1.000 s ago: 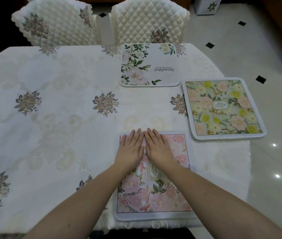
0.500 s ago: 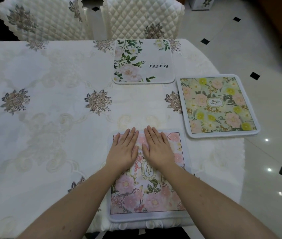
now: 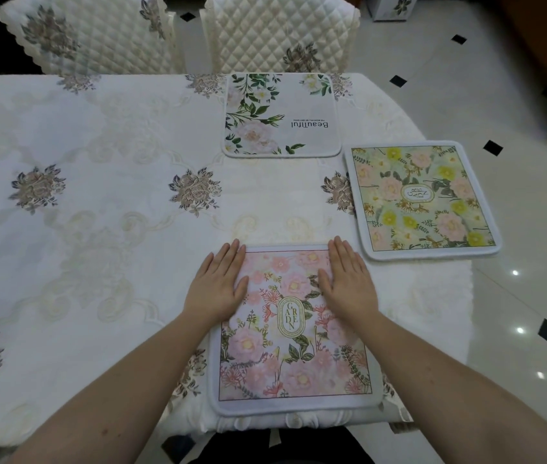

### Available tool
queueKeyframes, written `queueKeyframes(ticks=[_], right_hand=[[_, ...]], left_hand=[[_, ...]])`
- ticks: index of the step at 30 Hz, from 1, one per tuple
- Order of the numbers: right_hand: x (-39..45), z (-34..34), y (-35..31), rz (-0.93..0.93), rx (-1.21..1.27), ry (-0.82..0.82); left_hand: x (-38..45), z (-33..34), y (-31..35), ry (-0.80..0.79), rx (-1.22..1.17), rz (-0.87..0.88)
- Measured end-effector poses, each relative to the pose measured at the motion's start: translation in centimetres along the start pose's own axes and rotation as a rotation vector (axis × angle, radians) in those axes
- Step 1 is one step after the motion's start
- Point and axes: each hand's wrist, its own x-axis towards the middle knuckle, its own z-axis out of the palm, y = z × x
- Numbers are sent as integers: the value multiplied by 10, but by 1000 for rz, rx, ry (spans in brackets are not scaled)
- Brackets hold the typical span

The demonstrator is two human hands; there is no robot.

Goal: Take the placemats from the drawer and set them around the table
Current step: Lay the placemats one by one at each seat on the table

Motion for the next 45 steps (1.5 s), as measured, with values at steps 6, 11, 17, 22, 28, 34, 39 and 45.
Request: queueKeyframes(ticks=[6,11,17,22,28,34,39,45], right_hand=[[-22,-2,27,45,28,-9],[-48,-5,-3,29,100,35],[-62,13,-78,-76,183,-26],[-69,27,-81,-131,3,-75],[-70,26,-74,-148,-37,-56],[-76,23,-32,-44,-35,-16],[-86,16,8,20,-43,-14],[-97,12,27,70,-42,9]], left_hand=[[-11,-3,-12,0,13,-23],[-23,-6,12,96,15,-155],[-44,5,86,108,-128,-98],[-61,23,96,45,-76,-94],[-61,21,90,5,-64,-52],[-70,18,62,-49,-29,44],[-79,10,36,-62,-24,19],[-96,10,19,-4,-3,-69]])
